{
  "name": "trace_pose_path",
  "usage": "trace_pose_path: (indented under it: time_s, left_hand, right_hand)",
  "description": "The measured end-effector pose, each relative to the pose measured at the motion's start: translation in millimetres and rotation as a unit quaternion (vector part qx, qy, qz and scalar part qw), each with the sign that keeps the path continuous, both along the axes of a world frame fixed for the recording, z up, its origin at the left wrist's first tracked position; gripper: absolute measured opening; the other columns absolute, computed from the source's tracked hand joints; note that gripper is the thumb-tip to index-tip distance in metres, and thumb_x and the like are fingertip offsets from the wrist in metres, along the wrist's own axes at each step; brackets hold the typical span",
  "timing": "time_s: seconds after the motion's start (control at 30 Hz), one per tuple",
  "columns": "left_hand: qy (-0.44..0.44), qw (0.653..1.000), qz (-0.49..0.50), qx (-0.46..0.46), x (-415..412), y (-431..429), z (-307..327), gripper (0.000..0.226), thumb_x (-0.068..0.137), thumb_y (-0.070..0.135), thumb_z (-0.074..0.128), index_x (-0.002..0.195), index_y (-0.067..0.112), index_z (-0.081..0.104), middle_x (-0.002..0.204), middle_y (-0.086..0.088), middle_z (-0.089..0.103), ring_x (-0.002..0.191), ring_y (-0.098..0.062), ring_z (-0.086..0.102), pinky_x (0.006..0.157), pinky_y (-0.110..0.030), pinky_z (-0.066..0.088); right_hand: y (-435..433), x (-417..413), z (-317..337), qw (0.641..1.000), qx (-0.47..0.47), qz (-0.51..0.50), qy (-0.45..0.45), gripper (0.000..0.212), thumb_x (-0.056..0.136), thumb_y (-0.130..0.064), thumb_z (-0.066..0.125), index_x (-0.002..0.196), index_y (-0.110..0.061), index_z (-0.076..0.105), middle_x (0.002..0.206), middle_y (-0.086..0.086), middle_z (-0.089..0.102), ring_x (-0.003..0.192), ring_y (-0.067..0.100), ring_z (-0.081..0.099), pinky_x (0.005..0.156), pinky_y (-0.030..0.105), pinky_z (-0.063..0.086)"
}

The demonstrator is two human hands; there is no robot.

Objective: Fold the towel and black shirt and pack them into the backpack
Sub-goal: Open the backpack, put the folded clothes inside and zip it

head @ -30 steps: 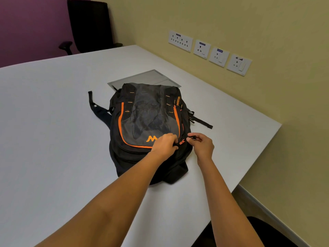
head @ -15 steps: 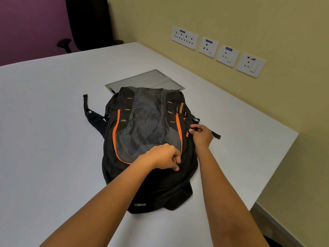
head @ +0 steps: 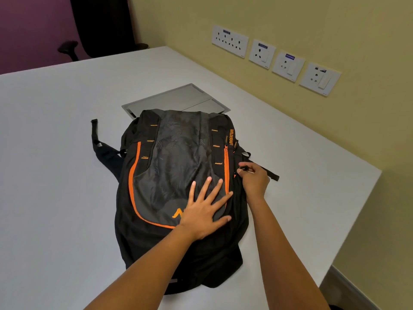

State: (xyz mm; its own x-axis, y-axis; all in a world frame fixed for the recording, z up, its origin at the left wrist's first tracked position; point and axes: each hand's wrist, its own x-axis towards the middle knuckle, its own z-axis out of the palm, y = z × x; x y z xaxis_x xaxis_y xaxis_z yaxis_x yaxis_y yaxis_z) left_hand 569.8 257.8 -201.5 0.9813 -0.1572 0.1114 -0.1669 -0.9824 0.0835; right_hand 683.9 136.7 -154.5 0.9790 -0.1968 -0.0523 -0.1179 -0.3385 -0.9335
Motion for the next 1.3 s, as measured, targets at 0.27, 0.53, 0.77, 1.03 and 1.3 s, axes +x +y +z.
trace_pose_path:
  time_s: [0.27,0.53,0.77,1.03,1.3]
  left_hand:
    - [-0.011,1.000,-0.004,0.003,-3,0,-19,0.059,0.095,0.062,0.015,0.149,0.037,0.020,0.157,0.003,0.023,0.145,-0.026,0.010,0.110,-0.056,0.005]
    - [-0.020,1.000,-0.005,0.005,-4,0,-26,0.056,0.097,0.058,0.017,0.148,0.038,0.021,0.156,0.006,0.025,0.145,-0.022,0.012,0.112,-0.054,0.006]
    - [-0.052,0.999,0.004,-0.015,-1,3,-9,0.047,0.100,0.047,0.019,0.141,0.034,0.040,0.148,0.007,0.042,0.140,-0.018,0.034,0.112,-0.046,0.015]
    - [-0.082,0.983,0.161,-0.015,-1,67,12,0.054,0.098,0.045,0.020,0.147,0.026,0.029,0.154,-0.001,0.032,0.140,-0.020,0.032,0.114,-0.044,0.016]
    - [-0.031,0.934,0.348,-0.078,-17,106,11,0.075,0.083,0.073,0.005,0.150,0.038,0.006,0.160,-0.002,0.002,0.148,-0.028,-0.002,0.113,-0.055,-0.008]
  right_hand:
    - [15,34,1,0.999,-0.039,-0.008,-0.037,0.017,0.086,-0.001,0.064,0.100,-0.008,0.071,0.103,0.005,0.069,0.080,0.006,0.056,0.062,0.003,0.044]
    - [37,71,11,0.996,-0.025,-0.066,-0.049,0.019,0.088,0.001,0.059,0.097,-0.009,0.072,0.101,0.006,0.070,0.093,0.017,0.065,0.066,0.008,0.040]
    - [46,50,-7,0.981,-0.148,0.109,-0.058,0.046,0.094,-0.029,0.053,0.137,-0.013,0.046,0.135,0.010,0.051,0.127,0.027,0.047,0.104,0.038,0.041]
    - [33,-24,-36,0.920,-0.350,0.173,-0.039,0.062,0.099,-0.050,0.026,0.152,-0.028,0.004,0.160,0.003,0.004,0.146,0.029,0.008,0.115,0.046,0.018]
    - [28,-45,-44,0.908,-0.382,0.171,0.012,0.063,0.097,-0.053,0.028,0.150,-0.038,-0.003,0.160,0.002,-0.004,0.145,0.034,0.013,0.110,0.055,0.028]
